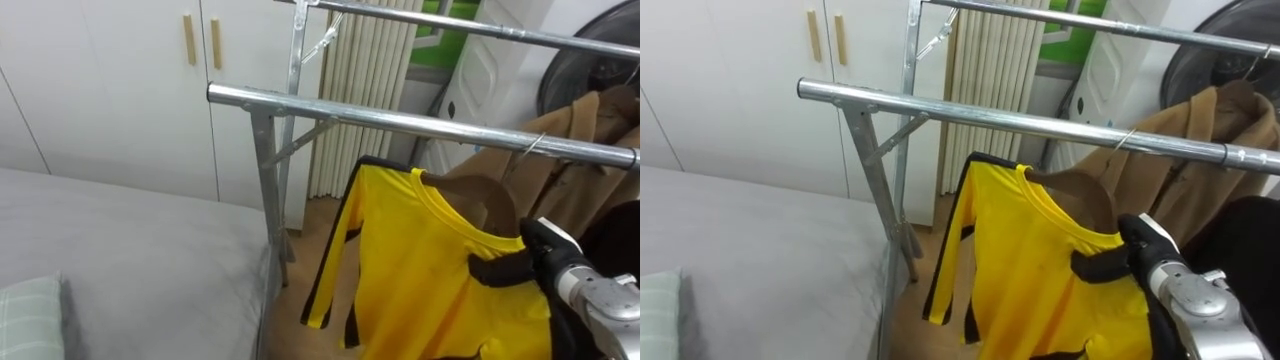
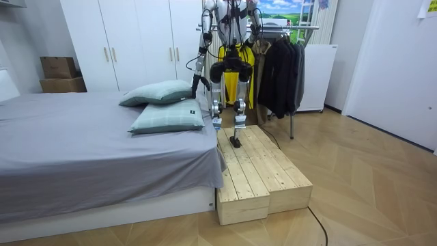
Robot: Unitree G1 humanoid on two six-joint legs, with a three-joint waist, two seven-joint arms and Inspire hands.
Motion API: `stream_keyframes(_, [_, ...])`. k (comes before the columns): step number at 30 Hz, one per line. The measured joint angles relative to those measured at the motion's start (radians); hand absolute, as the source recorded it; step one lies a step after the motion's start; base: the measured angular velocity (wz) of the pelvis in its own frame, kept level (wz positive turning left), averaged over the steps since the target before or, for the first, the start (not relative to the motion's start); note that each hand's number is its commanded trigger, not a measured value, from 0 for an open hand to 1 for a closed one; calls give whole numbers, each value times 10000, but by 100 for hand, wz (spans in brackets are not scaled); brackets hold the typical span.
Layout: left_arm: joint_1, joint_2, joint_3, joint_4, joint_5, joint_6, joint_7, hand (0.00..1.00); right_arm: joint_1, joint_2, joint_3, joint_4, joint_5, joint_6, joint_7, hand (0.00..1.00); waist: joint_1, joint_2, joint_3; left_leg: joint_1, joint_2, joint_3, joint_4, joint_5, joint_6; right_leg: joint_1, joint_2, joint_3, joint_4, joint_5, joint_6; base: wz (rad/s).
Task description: Hang clothes
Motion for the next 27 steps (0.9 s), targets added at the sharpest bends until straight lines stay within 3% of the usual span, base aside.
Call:
stream_keyframes(1, [0,0,0,0,0,0,0,0,0,0,0,0,0,0,-15,100,0,0,0,0,0,1,0,0,0,-2,2,2,2,-1,0,0])
stream_keyframes(2, [0,0,0,0,0,0,2,0,0,0,0,0,0,0,-24,84,-1,0,0,0,0,3,0,0,0,-4,2,4,4,-1,0,0])
stream_keyframes(3, [0,0,0,0,6,0,2,0,0,0,0,0,0,0,-24,8,0,1,0,1,1,8,0,0,0,-3,2,4,6,-1,0,0])
stream_keyframes(4, [1,-1,0,0,10,0,4,0,0,0,1,1,0,0,-24,0,0,1,-1,3,1,43,1,0,0,-3,2,4,11,0,0,0])
stream_keyframes(27, [37,-10,-151,28,20,6,127,0,0,1,0,1,55,-12,-155,0,1,-2,-1,32,6,151,1,0,0,5,6,52,13,-8,13,0])
